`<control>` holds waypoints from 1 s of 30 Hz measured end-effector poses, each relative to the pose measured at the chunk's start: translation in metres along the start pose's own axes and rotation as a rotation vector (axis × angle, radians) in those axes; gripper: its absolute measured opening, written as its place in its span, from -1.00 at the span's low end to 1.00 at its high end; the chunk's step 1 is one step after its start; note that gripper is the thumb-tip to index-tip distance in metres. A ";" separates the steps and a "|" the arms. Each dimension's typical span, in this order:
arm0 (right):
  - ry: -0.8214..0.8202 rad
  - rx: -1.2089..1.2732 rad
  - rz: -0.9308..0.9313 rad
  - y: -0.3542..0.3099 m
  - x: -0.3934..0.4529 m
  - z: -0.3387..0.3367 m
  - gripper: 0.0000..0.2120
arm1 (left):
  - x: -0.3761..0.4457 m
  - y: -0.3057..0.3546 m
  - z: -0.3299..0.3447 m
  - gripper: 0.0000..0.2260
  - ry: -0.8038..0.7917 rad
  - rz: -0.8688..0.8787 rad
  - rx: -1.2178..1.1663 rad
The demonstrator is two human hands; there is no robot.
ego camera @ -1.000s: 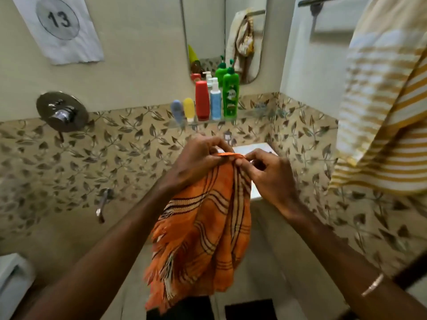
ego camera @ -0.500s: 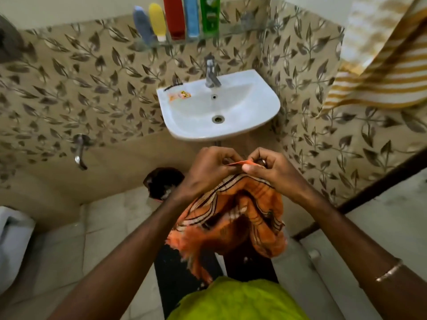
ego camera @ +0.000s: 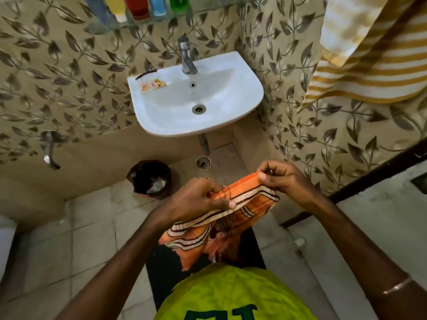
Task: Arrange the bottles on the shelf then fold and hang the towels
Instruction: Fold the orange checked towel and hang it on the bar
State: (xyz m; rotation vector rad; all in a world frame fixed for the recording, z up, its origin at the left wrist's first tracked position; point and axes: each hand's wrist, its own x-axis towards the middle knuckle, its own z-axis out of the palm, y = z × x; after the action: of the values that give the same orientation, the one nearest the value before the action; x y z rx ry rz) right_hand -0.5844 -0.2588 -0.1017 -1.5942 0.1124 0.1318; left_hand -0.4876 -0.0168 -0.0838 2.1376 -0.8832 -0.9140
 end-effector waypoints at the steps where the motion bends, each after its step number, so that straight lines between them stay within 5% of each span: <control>1: -0.034 -0.018 0.004 -0.001 0.001 -0.005 -0.87 | 0.004 0.003 0.001 -0.75 0.016 -0.008 -0.030; 6: -0.282 -0.236 0.103 -0.008 0.013 -0.015 -0.66 | 0.026 0.019 0.000 -0.68 0.085 -0.035 -0.194; 12: -0.334 -0.282 0.022 0.004 0.034 -0.023 -0.64 | 0.035 0.022 0.005 -0.42 0.169 -0.065 -0.081; 17: -0.352 -0.155 0.022 0.006 0.038 -0.046 -0.81 | 0.028 0.000 0.018 -0.67 0.118 -0.105 -0.167; 22: -0.267 -0.061 -0.017 0.010 0.040 -0.071 -0.69 | 0.017 -0.017 0.012 -0.85 0.115 -0.135 -0.108; 30: -0.277 -0.049 0.068 0.029 0.035 -0.090 -0.80 | 0.005 -0.027 -0.022 -0.92 0.131 -0.139 -0.063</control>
State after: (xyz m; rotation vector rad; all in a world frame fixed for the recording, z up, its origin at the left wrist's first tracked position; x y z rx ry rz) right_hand -0.5534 -0.3493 -0.1332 -1.6056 -0.0527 0.4094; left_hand -0.4588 0.0011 -0.0939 2.1977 -0.6402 -0.8467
